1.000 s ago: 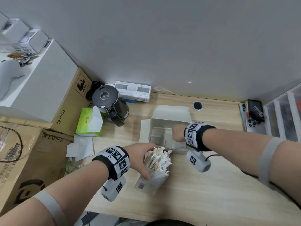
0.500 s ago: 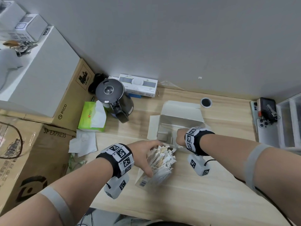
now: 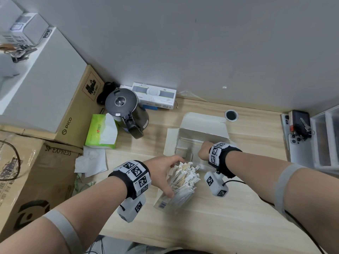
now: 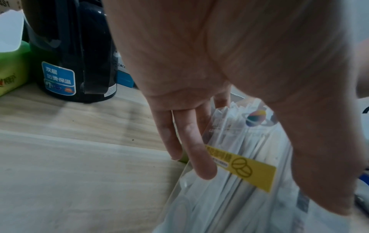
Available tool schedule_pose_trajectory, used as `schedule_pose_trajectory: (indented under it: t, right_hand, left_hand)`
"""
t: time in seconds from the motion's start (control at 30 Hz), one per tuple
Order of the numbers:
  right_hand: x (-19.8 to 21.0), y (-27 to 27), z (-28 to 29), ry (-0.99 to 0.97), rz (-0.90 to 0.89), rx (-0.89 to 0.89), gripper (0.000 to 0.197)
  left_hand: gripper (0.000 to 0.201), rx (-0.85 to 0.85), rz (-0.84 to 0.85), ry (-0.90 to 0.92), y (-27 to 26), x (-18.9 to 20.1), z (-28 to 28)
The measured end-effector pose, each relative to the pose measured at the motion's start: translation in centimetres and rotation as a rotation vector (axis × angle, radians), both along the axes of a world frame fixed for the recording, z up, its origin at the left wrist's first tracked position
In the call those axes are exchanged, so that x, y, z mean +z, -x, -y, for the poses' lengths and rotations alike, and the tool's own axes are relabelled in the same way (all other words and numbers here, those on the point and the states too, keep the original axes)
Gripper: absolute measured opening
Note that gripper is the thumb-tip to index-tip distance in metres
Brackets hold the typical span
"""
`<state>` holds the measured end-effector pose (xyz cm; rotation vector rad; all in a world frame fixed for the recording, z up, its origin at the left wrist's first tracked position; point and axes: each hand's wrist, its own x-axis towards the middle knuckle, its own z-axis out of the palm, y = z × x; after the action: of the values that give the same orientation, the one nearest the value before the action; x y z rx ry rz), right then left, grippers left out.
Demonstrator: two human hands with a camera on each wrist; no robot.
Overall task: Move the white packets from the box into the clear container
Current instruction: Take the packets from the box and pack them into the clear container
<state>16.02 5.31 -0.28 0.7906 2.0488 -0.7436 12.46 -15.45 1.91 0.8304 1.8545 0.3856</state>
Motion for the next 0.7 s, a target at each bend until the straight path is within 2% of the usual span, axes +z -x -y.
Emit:
schedule_pose_trajectory:
  t: [0.27,0.33,0.47,0.53,0.6,0.63,0.7]
  right_hand:
    - [-0.5,0.3,-0.7,0.128,-0.041,-0.126,0.026]
    - [-0.9,0.4,-0.8,0.107,-0.059,-0.135,0.028]
    - [-0.9,0.8,-0.4,-0.029,0.021,-0.106,0.03]
    - [-1.5,0.8,-0.6,-0.047,0.025,-0.038,0.03]
    - [-1.8,0.5,-0.7,-0.021,-0.035,-0.072,0.011]
    - [-2.2,0.5,-0.8,-0.024,-0.057,-0.094,0.016]
    - [-2.5,0.2,-0.6,-0.036,-0.061,-0.087,0.039]
  left_hand:
    - [0.098,0.013,-0.01,-0.008,-0.3,-0.3,0.0]
    - [0.098,0.015,-0.005,-0.008,-0.4,-0.3,0.0]
    - [0.101,0.01,-0.021,0.002,-0.6,0.0,0.0]
    - [0.103,0.007,-0.03,0.008,-0.7,0.2,0.1]
    - [0.104,0.011,-0.028,0.012,-0.9,0.3,0.1]
    - [0.104,0.016,-0.026,0.014,-1.0,0.4,0.1]
    - [0.103,0.026,-0.017,0.016,-1.1,0.5,0.2]
